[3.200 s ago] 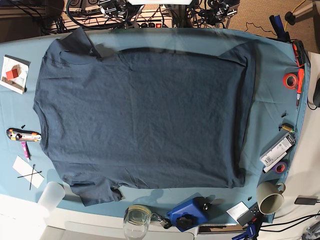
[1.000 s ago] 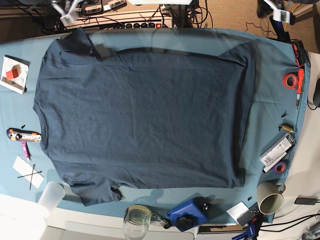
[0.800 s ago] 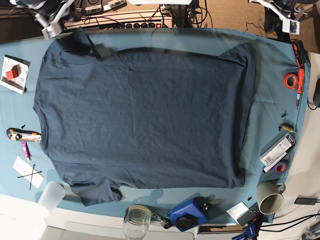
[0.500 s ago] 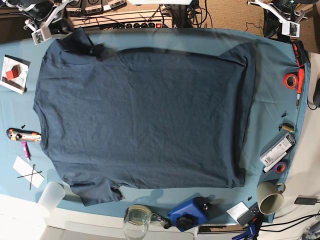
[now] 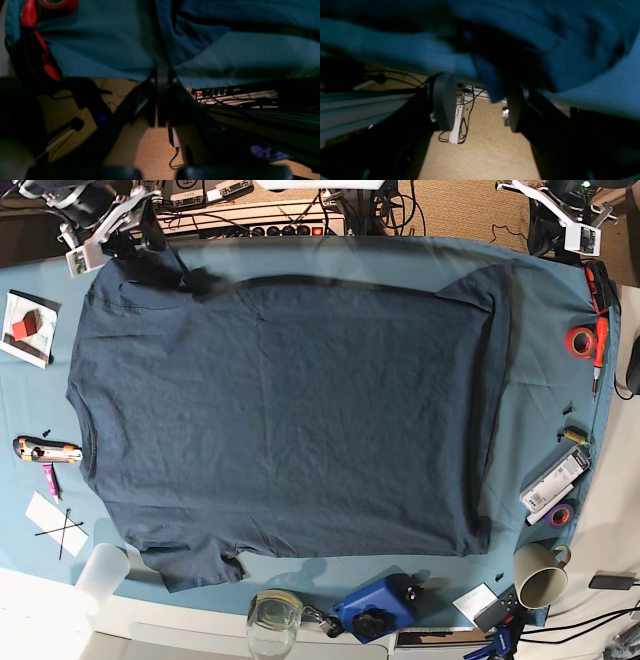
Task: Fold the T-shirt properly
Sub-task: 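Move the right gripper down to the shirt's shoulder corner and grasp it, then move the left gripper to the other shoulder corner and grasp it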
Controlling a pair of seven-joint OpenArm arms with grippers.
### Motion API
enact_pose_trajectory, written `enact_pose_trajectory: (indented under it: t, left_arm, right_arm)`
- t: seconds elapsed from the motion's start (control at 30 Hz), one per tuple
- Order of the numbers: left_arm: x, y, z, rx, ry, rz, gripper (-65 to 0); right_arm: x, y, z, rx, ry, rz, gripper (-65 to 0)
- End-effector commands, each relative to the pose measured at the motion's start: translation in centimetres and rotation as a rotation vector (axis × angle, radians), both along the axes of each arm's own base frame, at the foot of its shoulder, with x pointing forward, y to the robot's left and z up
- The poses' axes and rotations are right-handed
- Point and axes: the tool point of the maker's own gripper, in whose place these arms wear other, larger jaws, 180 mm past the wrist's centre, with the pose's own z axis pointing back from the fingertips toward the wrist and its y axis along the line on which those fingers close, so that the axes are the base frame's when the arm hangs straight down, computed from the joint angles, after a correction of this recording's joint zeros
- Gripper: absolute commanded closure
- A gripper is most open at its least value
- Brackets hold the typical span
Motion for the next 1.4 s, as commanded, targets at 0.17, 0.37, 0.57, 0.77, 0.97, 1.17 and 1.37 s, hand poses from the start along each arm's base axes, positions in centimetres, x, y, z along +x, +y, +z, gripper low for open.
enact_pose_trajectory:
  t: [0.17,0.37,0.57,0.77,0.97,1.17,1.37]
  left_arm:
    - [0.1,0.0,0.7,-0.002,-0.021,-0.004,0.0]
    - [0.1,0.0,0.7,-0.002,-0.022,-0.004,0.0]
    - [0.1,0.0,0.7,-0.002,-0.023,-0.004,0.0]
    - [0.8,0.0,0.9,-0.002,-0.044,-0.004,0.0]
    - [1.0,0.0,0.9,-0.002,-0.05,-0.004,0.0]
    - [1.2,0.0,1.0,-0.002,-0.057,-0.004,0.0]
    - [1.3,0.0,1.0,-0.002,-0.059,-0.004,0.0]
  right_arm:
    - [0.0,-0.9,-1.2,0.058,0.009,-0.036,-31.5]
    - [0.5,-3.4,-1.5,0.005,-0.008,-0.094,-31.5]
    - [0.5,-6.1,-2.3,0.028,-0.012,-0.193,-31.5]
    - [1.7,-6.7,-3.1,0.06,-0.025,-0.227,-31.5]
    - [3.0,-6.8,-2.9,0.07,-0.056,-0.231,-31.4]
    - [3.3,-4.9,-3.7,0.103,-0.034,-0.186,-31.4]
    - [3.2,-3.0,-4.6,0.144,-0.008,-0.156,-31.4]
